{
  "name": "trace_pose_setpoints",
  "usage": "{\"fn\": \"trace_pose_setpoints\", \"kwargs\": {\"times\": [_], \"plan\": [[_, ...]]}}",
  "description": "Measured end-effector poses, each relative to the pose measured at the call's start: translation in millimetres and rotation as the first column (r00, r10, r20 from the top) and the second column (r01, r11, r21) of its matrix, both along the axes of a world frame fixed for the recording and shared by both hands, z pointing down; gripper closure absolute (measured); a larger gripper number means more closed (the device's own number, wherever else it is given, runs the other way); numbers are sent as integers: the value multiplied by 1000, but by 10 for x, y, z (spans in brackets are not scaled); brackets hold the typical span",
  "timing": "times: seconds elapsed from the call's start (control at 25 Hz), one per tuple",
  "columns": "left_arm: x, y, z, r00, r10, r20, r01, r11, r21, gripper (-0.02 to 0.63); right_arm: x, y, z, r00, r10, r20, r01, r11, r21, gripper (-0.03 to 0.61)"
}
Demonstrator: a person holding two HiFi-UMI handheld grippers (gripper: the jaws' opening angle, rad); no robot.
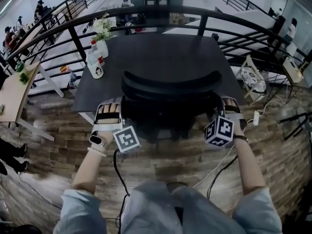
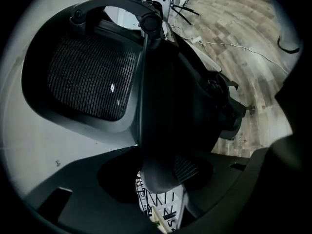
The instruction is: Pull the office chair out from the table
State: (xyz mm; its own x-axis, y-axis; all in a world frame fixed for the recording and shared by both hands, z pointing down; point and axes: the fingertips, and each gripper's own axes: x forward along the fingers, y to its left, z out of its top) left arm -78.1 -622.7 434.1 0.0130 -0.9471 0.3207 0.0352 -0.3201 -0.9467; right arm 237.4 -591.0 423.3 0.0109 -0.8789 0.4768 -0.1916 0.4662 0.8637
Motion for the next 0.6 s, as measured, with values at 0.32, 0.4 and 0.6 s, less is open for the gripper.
{"fn": "trace_pose_setpoints", "kwargs": {"times": [0.32, 0.4, 0.6], "plan": [[-6, 9, -21, 1000, 9, 13, -10, 1000, 25, 413, 18, 5, 32, 996, 2, -89, 0, 1000, 18, 373], [-15, -3, -58, 1000, 10, 18, -11, 999, 46, 413, 12, 6, 25, 996, 8, -93, -6, 1000, 18, 373], [5, 1, 0, 1000, 12, 23, -12, 1000, 23, 413, 41, 0, 44, 995, 24, -95, -23, 1000, 13, 373]]}}
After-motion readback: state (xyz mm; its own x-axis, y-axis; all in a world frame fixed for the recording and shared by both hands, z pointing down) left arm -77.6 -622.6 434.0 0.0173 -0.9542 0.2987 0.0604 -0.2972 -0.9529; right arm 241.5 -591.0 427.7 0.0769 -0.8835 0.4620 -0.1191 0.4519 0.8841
